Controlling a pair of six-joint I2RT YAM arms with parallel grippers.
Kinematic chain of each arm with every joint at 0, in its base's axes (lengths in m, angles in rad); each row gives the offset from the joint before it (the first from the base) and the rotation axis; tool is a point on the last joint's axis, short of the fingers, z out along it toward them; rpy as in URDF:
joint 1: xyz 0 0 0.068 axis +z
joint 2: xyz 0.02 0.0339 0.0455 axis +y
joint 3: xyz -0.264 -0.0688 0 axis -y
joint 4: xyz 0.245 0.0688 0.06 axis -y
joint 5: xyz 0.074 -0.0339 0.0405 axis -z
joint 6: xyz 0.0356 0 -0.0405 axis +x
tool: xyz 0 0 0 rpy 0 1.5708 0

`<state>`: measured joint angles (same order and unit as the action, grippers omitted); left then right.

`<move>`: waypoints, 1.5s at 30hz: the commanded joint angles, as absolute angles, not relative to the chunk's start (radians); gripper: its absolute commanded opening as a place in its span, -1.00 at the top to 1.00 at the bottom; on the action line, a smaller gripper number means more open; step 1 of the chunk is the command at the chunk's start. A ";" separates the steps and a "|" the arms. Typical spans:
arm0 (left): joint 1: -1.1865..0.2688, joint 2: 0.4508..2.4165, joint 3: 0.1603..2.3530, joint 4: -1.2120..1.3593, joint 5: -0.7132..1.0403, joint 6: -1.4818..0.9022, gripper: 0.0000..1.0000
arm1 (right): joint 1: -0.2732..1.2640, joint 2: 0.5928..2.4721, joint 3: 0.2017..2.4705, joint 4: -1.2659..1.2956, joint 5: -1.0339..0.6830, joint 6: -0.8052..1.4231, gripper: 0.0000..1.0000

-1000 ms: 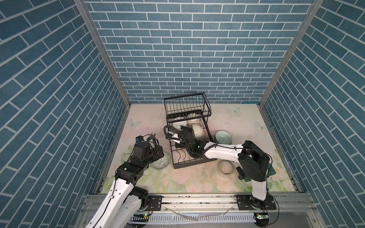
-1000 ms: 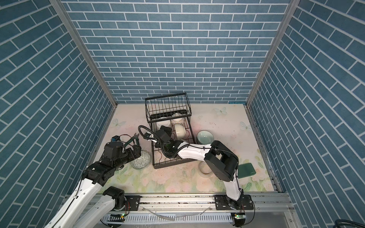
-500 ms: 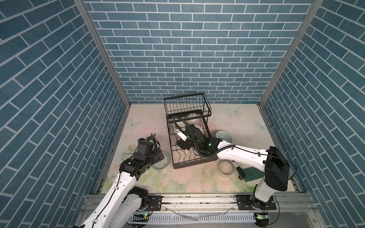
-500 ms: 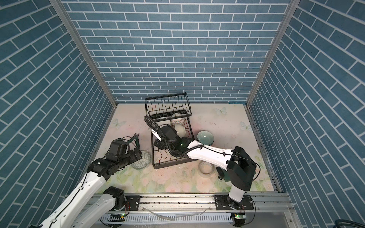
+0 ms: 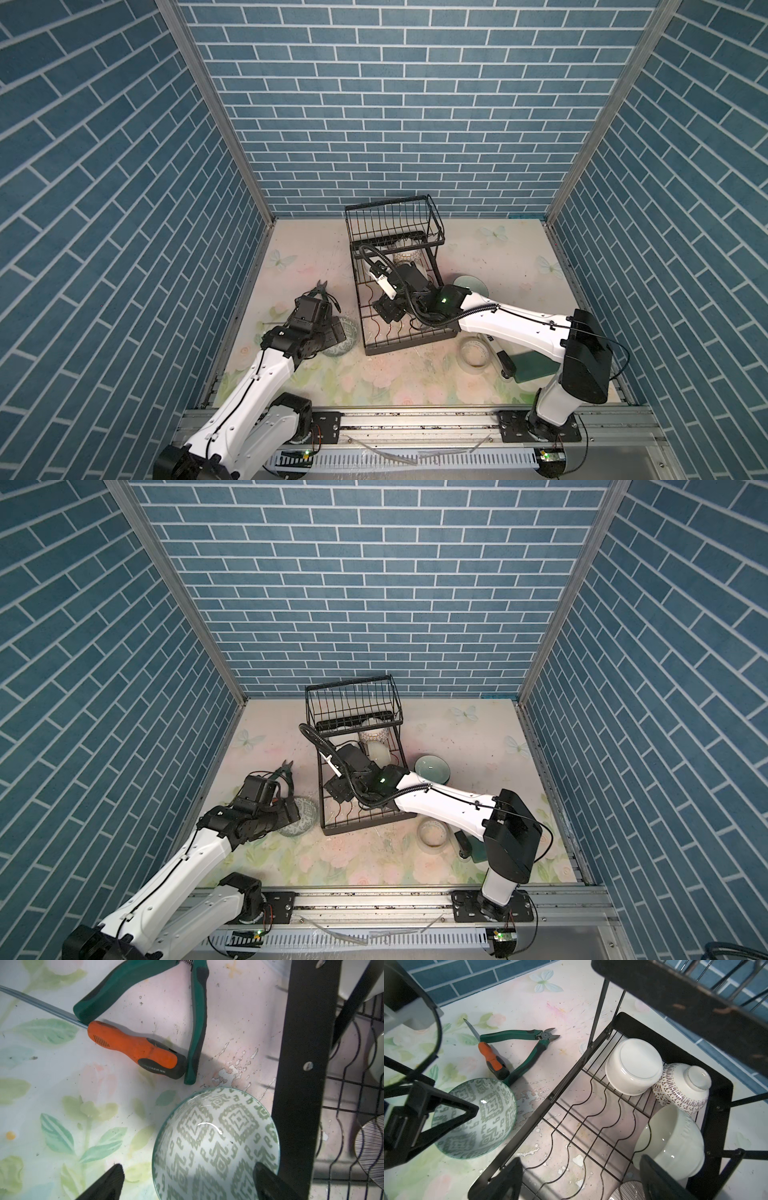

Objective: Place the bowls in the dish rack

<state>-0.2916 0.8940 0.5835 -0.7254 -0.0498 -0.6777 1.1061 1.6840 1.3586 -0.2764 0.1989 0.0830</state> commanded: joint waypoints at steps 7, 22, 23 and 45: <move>-0.276 0.952 0.507 -0.655 -0.026 -0.671 -0.50 | 1.112 1.655 1.410 -0.297 0.198 0.134 -0.74; -0.261 0.965 0.449 -0.606 -0.026 -0.665 0.41 | 1.111 1.665 1.419 -0.319 0.215 0.128 -0.73; -0.259 0.964 0.448 -0.607 -0.026 -0.666 0.47 | 1.112 1.667 1.420 -0.320 0.215 0.127 -0.73; -0.249 0.586 0.459 -0.642 -0.034 -0.657 1.00 | 1.112 1.737 1.493 -0.366 0.143 0.168 -0.72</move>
